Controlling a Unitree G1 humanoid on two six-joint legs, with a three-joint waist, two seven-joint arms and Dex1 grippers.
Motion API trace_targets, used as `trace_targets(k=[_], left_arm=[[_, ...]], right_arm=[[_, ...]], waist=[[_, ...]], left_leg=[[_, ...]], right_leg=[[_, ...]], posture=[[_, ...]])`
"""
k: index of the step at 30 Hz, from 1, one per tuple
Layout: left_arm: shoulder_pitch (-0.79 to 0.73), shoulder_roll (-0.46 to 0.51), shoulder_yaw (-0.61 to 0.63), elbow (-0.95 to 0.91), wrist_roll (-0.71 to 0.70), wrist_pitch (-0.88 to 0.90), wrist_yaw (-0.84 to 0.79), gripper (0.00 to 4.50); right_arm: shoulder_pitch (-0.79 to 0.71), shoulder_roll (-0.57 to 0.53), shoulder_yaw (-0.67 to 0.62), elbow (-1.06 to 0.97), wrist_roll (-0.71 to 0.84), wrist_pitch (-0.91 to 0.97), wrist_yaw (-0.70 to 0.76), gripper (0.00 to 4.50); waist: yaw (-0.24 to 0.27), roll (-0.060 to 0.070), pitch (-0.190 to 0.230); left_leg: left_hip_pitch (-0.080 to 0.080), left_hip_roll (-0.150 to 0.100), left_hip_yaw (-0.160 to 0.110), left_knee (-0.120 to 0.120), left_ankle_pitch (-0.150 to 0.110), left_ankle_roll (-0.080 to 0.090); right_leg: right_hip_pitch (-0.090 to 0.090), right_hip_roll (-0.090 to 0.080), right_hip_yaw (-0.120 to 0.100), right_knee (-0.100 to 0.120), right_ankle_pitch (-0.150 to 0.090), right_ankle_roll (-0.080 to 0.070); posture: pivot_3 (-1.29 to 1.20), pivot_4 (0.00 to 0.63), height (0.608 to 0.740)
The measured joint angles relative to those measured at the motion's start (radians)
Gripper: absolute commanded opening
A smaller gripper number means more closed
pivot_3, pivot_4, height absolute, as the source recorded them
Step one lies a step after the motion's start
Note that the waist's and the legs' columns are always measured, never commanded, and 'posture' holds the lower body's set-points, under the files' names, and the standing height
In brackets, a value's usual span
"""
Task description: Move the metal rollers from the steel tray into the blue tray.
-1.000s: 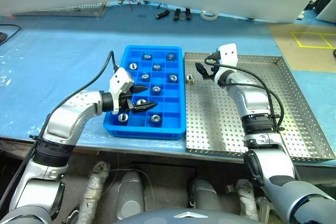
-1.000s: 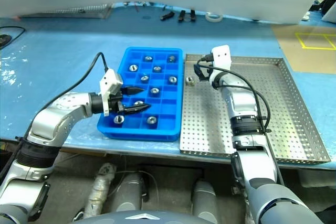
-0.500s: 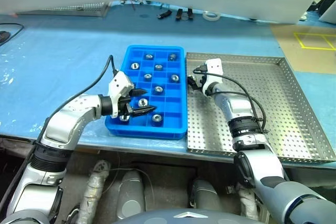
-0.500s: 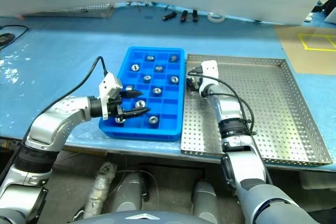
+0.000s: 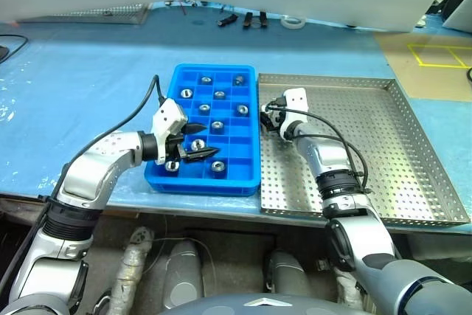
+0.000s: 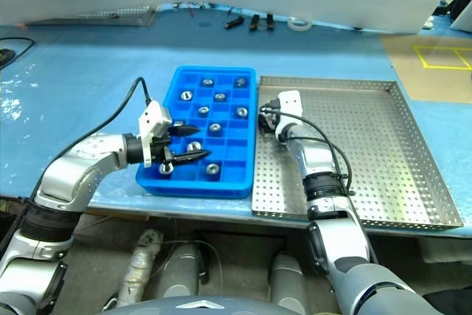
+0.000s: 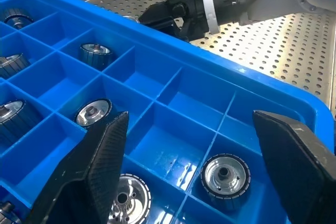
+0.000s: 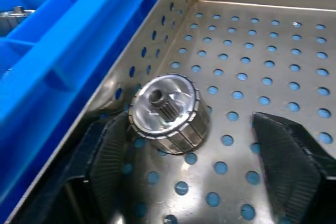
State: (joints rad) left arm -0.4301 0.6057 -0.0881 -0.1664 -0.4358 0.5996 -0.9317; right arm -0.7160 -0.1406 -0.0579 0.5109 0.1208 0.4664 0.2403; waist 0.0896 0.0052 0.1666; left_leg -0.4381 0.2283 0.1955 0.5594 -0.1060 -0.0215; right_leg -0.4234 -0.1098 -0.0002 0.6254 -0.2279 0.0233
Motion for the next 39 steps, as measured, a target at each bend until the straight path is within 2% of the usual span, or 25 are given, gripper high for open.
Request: trace_targets(k=[4, 5, 14, 19, 23, 29, 36, 39], left_arm=[[-0.006, -0.002, -0.003, 0.015, 0.006, -0.002, -0.002, 3.99], [-0.006, -0.002, -0.003, 0.017, 0.007, -0.002, -0.002, 3.99], [0.001, -0.013, -0.004, 0.026, 0.01, -0.003, -0.002, 3.99], [0.003, -0.012, -0.004, 0.025, 0.009, -0.001, -0.003, 3.99], [0.007, -0.003, -0.004, 0.015, 0.001, 0.001, -0.023, 3.99], [-0.002, 0.001, -0.004, 0.016, -0.014, 0.0, -0.068, 3.99], [-0.039, 0.0, -0.005, 0.018, -0.03, -0.001, -0.113, 3.99], [-0.032, 0.009, -0.003, 0.014, -0.041, 0.004, -0.121, 3.99]], right_arm=[[0.012, 0.001, 0.002, -0.038, 0.001, -0.001, 0.02, 1.81], [0.012, -0.002, 0.002, -0.049, 0.001, 0.0, 0.021, 1.61], [0.038, 0.005, 0.001, -0.092, 0.002, 0.031, 0.03, 1.61], [0.065, -0.026, 0.001, -0.206, 0.02, 0.107, 0.064, 1.61], [0.117, -0.15, -0.004, -0.436, 0.07, 0.213, 0.15, 1.61], [0.283, -0.345, -0.021, -0.72, 0.171, 0.348, 0.303, 1.61], [0.342, -0.434, 0.0, -0.91, 0.309, 0.39, 0.463, 1.61], [0.338, -0.432, 0.071, -0.918, 0.318, 0.386, 0.497, 1.61]], waist=[[0.003, 0.0, 0.0], [0.003, 0.0, 0.0], [0.003, 0.0, 0.0], [0.004, 0.0, 0.0], [0.011, 0.0, 0.0], [0.005, 0.0, 0.0], [-0.002, 0.0, 0.0], [0.0, 0.0, 0.0]], left_leg=[[0.0, 0.0, 0.0, 0.0, 0.0, 0.0], [0.0, 0.0, 0.0, 0.0, 0.0, 0.0], [0.0, 0.0, 0.0, 0.0, 0.0, 0.0], [0.0, 0.0, 0.0, -0.001, 0.0, 0.0], [0.0, -0.001, 0.0, -0.002, 0.0, 0.0], [0.002, -0.001, 0.0, -0.004, 0.001, -0.001], [0.005, -0.001, 0.002, -0.004, -0.001, 0.002], [0.005, -0.001, 0.002, -0.004, -0.001, 0.002]], right_leg=[[0.0, 0.0, 0.0, 0.0, 0.0, 0.0], [0.0, 0.0, 0.0, 0.0, 0.0, 0.0], [0.0, 0.0, 0.0, 0.0, 0.0, 0.0], [0.0, 0.0, 0.0, -0.001, 0.0, 0.0], [0.001, 0.0, 0.0, -0.002, 0.0, 0.0], [0.001, 0.0, 0.001, -0.002, 0.0, 0.0], [0.001, 0.0, 0.003, -0.001, 0.0, -0.001], [0.001, 0.0, 0.003, -0.001, 0.0, -0.001]], posture=[[0.03, 0.15, 0.74], [0.03, 0.15, 0.74], [0.02, 0.15, 0.74], [0.01, 0.15, 0.74], [-0.02, 0.15, 0.74], [-0.06, 0.15, 0.74], [-0.04, 0.15, 0.74], [-0.01, 0.15, 0.74]])
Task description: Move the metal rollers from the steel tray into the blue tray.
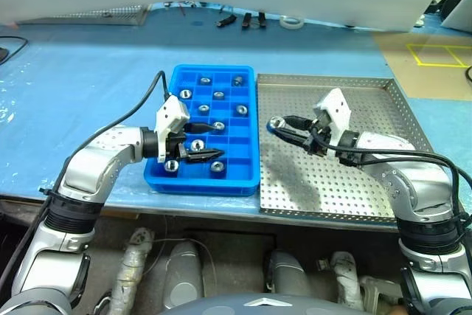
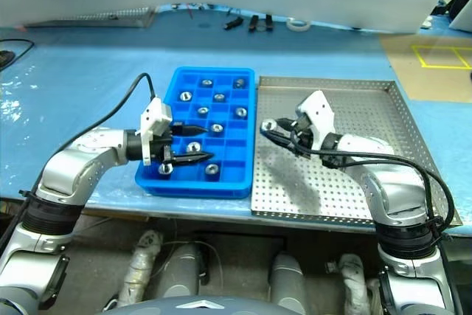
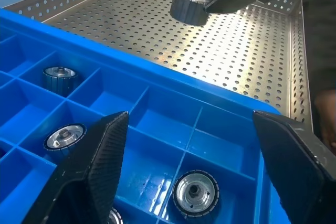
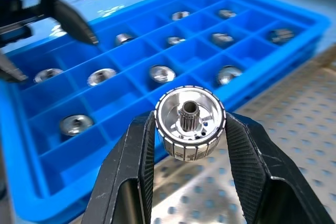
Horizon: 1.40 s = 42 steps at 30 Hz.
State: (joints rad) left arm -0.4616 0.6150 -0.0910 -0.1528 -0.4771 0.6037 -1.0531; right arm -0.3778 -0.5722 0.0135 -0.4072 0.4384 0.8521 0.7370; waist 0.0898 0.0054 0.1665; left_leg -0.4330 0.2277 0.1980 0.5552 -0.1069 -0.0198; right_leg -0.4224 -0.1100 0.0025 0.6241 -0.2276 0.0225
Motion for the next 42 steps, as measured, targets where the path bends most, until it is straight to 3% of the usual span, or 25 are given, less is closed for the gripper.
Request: trace_targets(k=[9, 24, 32, 42], left_arm=[[0.084, 0.038, 0.044, -0.069, -0.016, 0.037, 0.039, 3.99], [0.149, 0.062, 0.091, -0.137, -0.051, 0.072, 0.102, 3.99], [0.139, 0.064, 0.089, -0.127, -0.051, 0.072, 0.101, 3.99], [0.069, 0.05, 0.05, -0.045, -0.047, 0.055, 0.06, 3.99]], right_arm=[[-0.085, 0.024, 0.187, 0.169, -0.082, -0.114, 0.059, 1.61], [-0.144, 0.065, 0.2, 0.276, -0.122, -0.171, 0.09, 1.61], [-0.178, 0.091, 0.195, 0.302, -0.141, -0.199, 0.088, 4.37], [-0.147, 0.057, 0.118, 0.256, -0.136, -0.163, 0.044, 4.47]], waist=[[0.013, 0.0, 0.0], [0.014, 0.0, 0.0], [0.015, 0.0, 0.0], [0.014, 0.0, 0.0]], left_leg=[[-0.002, 0.0, 0.0, 0.0, 0.0, 0.0], [-0.002, 0.0, -0.001, 0.0, 0.0, 0.0], [-0.002, 0.0, -0.001, 0.0, 0.0, -0.001], [-0.002, 0.0, -0.001, 0.0, 0.001, -0.002]], right_leg=[[0.0, -0.001, -0.001, 0.0, 0.0, 0.0], [0.0, 0.0, -0.001, 0.0, 0.0, 0.0], [0.0, 0.0, -0.001, 0.0, 0.0, 0.0], [0.0, 0.0, -0.001, 0.0, 0.0, 0.0]], posture=[[0.06, 0.15, 0.74], [0.09, 0.15, 0.74], [0.07, 0.15, 0.74], [-0.02, 0.15, 0.74]])
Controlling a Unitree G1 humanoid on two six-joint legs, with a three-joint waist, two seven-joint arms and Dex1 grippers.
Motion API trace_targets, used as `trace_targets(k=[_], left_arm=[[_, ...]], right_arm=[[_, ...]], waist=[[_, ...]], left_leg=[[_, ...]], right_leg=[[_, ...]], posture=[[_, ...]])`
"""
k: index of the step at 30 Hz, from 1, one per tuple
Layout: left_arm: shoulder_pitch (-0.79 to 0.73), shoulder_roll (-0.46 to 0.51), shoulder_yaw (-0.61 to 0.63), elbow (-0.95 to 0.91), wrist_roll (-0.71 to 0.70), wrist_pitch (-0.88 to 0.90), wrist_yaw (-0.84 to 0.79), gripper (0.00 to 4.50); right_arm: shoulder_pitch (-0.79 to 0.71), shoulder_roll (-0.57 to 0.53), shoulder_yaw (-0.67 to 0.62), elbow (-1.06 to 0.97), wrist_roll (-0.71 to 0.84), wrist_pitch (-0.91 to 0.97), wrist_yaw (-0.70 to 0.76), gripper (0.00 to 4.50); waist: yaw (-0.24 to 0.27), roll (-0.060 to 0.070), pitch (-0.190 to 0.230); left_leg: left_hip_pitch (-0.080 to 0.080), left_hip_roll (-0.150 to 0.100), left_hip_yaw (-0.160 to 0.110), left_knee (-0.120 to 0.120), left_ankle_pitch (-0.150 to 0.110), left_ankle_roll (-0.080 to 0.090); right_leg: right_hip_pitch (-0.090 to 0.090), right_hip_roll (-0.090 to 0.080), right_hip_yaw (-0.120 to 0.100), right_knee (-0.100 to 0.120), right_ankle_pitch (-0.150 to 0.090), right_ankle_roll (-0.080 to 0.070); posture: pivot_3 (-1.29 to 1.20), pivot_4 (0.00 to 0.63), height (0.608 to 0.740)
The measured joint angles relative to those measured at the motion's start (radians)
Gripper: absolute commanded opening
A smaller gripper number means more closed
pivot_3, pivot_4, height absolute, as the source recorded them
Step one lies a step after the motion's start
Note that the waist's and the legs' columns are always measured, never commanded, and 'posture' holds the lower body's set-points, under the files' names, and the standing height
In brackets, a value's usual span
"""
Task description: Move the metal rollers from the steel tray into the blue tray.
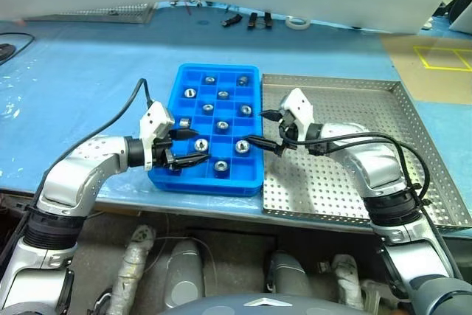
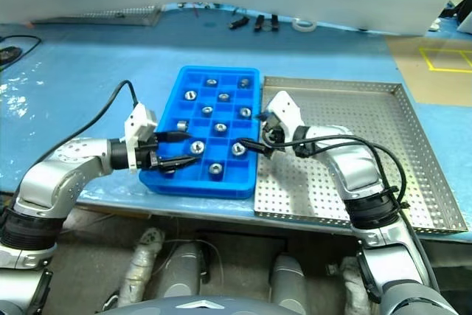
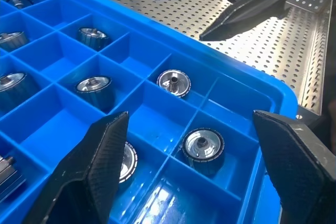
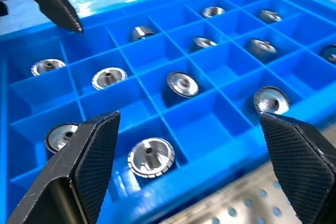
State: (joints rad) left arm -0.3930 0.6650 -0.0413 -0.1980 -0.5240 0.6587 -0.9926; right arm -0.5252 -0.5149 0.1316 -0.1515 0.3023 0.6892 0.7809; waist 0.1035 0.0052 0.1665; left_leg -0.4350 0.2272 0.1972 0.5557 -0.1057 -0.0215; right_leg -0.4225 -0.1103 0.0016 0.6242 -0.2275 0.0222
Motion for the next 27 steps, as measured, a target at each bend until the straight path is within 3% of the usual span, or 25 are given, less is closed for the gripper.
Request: trace_targets(k=[7, 14, 20, 27], left_arm=[[-0.088, -0.036, -0.062, 0.087, 0.029, -0.044, -0.053, 3.99], [-0.196, -0.126, -0.141, 0.242, 0.095, -0.128, -0.113, 3.99], [-0.263, -0.23, -0.172, 0.395, 0.137, -0.183, -0.138, 3.99], [-0.288, -0.253, -0.189, 0.48, 0.181, -0.234, -0.182, 3.99]], right_arm=[[0.117, -0.054, -0.135, -0.15, 0.084, 0.087, -0.025, 4.47], [0.337, -0.127, -0.316, -0.292, 0.134, 0.145, -0.08, 4.47], [0.511, -0.08, -0.454, -0.402, 0.186, 0.151, -0.149, 4.47], [0.614, -0.035, -0.473, -0.491, 0.247, 0.147, -0.198, 4.47]], waist=[[-0.009, 0.0, 0.0], [-0.015, 0.0, 0.0], [-0.037, 0.0, 0.0], [-0.073, 0.001, -0.001]], left_leg=[[0.001, 0.0, 0.0, 0.001, 0.0, 0.0], [0.001, 0.0, 0.001, 0.002, -0.001, 0.002], [0.002, 0.0, 0.002, 0.003, -0.004, 0.006], [0.002, 0.0, 0.003, 0.004, -0.005, 0.008]], right_leg=[[0.0, 0.0, 0.001, 0.0, 0.0, 0.0], [0.001, 0.0, 0.002, 0.0, 0.0, 0.0], [0.002, 0.0, 0.002, -0.001, 0.0, 0.0], [0.002, 0.0, 0.003, -0.001, 0.0, 0.0]], posture=[[-0.13, 0.15, 0.74], [-0.25, 0.15, 0.74], [-0.31, 0.15, 0.74], [-0.31, 0.15, 0.74]])
